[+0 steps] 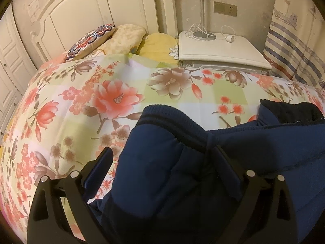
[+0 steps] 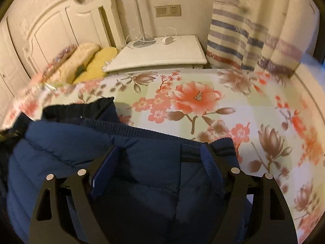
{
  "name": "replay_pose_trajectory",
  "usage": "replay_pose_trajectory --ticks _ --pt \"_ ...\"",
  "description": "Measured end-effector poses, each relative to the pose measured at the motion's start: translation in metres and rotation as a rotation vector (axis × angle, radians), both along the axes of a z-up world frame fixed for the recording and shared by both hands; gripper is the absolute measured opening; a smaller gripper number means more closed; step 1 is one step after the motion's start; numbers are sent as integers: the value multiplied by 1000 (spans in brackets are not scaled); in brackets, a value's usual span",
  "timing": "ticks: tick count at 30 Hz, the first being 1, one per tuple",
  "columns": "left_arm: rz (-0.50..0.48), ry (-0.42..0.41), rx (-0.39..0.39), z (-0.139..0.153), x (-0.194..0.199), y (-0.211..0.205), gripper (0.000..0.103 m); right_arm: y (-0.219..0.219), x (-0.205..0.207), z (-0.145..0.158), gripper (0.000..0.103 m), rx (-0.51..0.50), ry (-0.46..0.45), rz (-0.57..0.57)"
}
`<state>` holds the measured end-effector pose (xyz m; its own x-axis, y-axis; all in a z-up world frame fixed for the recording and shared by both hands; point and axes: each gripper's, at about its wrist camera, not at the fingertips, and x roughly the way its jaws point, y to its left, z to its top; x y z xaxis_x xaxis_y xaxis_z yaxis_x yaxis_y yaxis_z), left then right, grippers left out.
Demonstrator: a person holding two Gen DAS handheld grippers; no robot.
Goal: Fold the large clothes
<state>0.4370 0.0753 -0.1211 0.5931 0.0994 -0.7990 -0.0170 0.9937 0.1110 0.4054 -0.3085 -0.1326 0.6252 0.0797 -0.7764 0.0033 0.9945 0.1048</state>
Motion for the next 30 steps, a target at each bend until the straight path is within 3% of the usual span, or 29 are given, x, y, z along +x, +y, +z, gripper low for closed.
replay_pose_trajectory --ticks 4,8,9,10,13,15,18,21,23,26,30 --pt "12 -23 17 2 -2 -1 97 -10 -1 0 74 83 -26 -4" --pt "47 -62 52 15 -15 1 97 -2 -6 10 75 25 -14 1" --pt "66 -82 39 22 -24 6 95 -1 -14 17 76 16 -22 -5" --pt "73 -121 -21 36 -41 15 95 0 -27 27 78 36 -49 -8" --pt "26 -150 -143 60 -85 32 96 1 -79 56 90 152 -118 66" --pt "-23 -167 -180 68 -129 46 99 3 -119 65 92 102 -135 115" --pt "-76 -162 -198 57 -192 70 101 -9 -187 60 92 53 -135 179" --pt "-113 -99 -224 29 -238 80 101 -29 -236 40 92 55 -104 173" --pt "-132 -74 -180 10 -257 76 101 -35 -255 25 92 47 -87 167" --pt "-144 -95 -150 -4 -267 66 101 -35 -269 5 92 62 -60 174" --pt "-135 -103 -160 -8 -252 57 101 -32 -261 -12 89 123 -57 180"
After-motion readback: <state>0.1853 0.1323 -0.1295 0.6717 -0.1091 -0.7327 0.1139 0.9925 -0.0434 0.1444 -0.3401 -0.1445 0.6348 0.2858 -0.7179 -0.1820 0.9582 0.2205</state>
